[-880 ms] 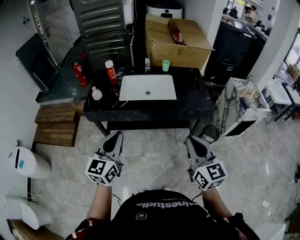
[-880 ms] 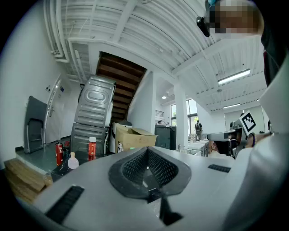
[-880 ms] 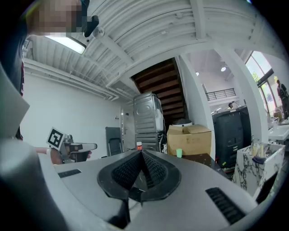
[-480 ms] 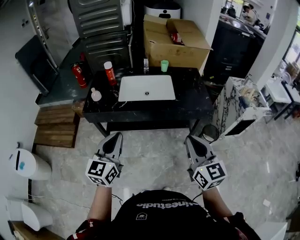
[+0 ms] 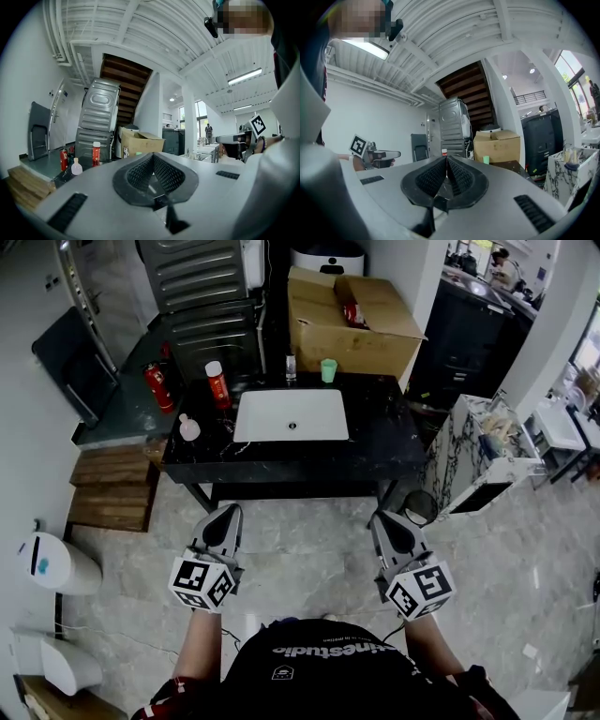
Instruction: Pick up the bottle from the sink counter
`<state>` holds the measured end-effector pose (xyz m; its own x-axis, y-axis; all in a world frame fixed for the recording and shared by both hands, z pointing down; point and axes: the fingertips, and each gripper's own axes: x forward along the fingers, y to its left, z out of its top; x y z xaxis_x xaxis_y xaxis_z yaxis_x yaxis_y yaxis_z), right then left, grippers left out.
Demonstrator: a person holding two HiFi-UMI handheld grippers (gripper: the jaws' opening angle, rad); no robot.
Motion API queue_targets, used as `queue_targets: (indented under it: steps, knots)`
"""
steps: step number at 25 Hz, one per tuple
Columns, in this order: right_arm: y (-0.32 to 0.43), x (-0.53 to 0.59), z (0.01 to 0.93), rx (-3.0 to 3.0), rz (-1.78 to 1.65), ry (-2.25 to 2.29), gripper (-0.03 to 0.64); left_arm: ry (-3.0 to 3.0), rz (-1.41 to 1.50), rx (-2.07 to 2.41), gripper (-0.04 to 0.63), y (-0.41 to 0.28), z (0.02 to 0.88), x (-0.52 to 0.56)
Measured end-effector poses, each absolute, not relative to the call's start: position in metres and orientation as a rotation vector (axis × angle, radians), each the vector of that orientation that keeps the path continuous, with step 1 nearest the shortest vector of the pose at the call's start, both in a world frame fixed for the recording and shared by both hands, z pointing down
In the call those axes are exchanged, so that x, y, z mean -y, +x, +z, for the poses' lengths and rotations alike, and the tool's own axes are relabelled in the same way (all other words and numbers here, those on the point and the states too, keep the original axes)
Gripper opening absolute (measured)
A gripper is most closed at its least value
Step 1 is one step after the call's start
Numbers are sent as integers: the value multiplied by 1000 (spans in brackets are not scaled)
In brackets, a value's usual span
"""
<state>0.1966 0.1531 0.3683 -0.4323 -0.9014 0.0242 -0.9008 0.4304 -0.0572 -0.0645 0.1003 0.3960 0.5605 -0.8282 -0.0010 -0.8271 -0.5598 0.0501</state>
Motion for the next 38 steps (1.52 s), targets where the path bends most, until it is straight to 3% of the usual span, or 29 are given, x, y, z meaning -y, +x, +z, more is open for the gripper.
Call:
queue_targets:
  steps: [14, 29, 38]
  knots:
    - [220, -95, 393, -2704, -171, -1572, 38, 2647, 7, 1605, 14, -65, 406, -63]
    - [129, 143, 378, -2729, -81, -1555, 38, 2713, 31, 1543, 14, -134, 415, 180]
    - [96, 226, 371, -2758, -80, -1528, 38, 2699, 50, 1494, 14, -148, 423, 260]
